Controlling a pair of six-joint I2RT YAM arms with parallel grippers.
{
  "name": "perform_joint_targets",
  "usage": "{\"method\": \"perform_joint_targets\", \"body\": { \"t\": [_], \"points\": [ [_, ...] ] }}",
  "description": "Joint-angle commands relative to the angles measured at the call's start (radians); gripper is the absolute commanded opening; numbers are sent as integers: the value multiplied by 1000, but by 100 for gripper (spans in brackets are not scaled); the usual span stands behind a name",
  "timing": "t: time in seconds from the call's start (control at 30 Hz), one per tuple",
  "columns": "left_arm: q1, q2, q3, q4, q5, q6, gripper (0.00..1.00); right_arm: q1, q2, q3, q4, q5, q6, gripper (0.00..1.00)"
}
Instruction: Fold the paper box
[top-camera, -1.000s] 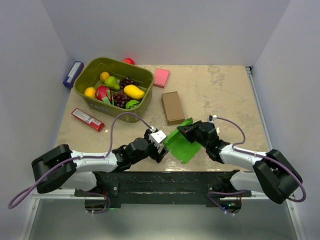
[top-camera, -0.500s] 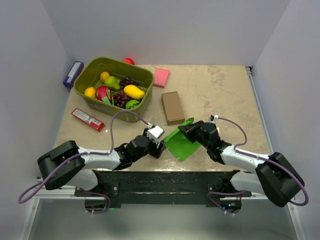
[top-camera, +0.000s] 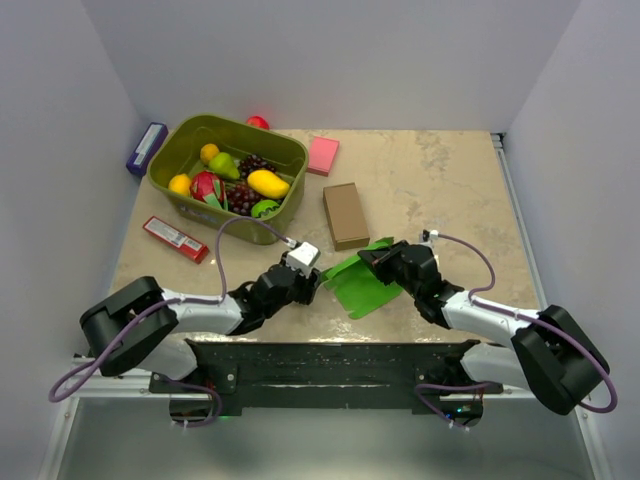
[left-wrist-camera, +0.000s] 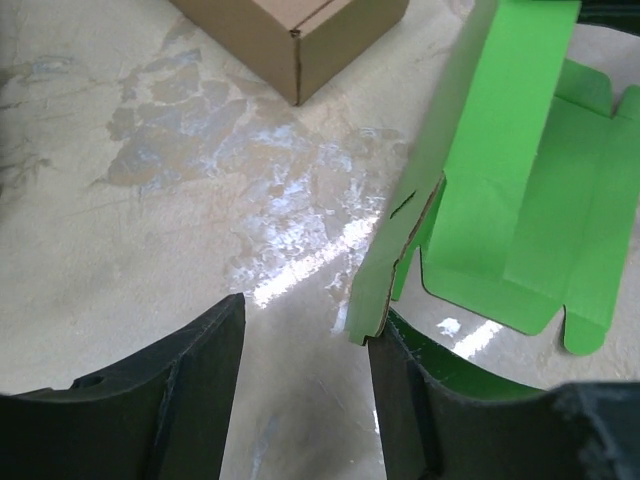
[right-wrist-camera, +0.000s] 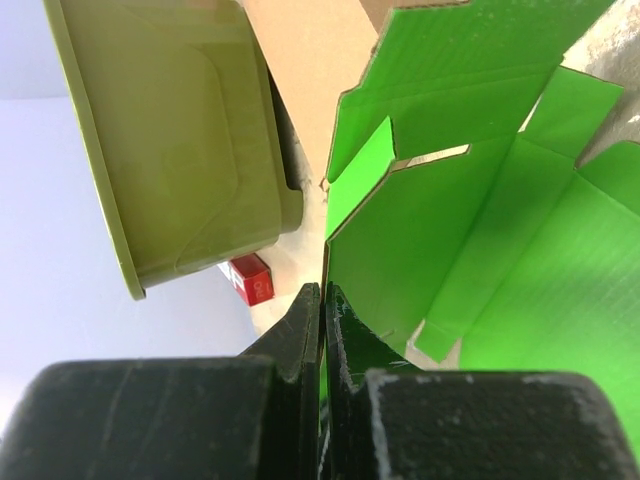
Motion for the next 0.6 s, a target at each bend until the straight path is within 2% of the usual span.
{"method": "perform_joint_targets", "body": {
  "t": [0.0, 0.23, 0.4, 0.57],
  "points": [
    [54, 36, 49, 72, -56, -8, 55, 3, -2, 1, -44, 24, -47, 0],
    [94, 62, 87, 72, 2, 29, 56, 3, -2, 4, -56, 35, -48, 0],
    [94, -53, 56, 70, 178, 89, 64, 2, -4, 10, -67, 48, -45, 0],
    [94, -133, 52, -9, 264, 166, 65, 3, 4, 20, -62, 48, -48, 0]
  ]
}}
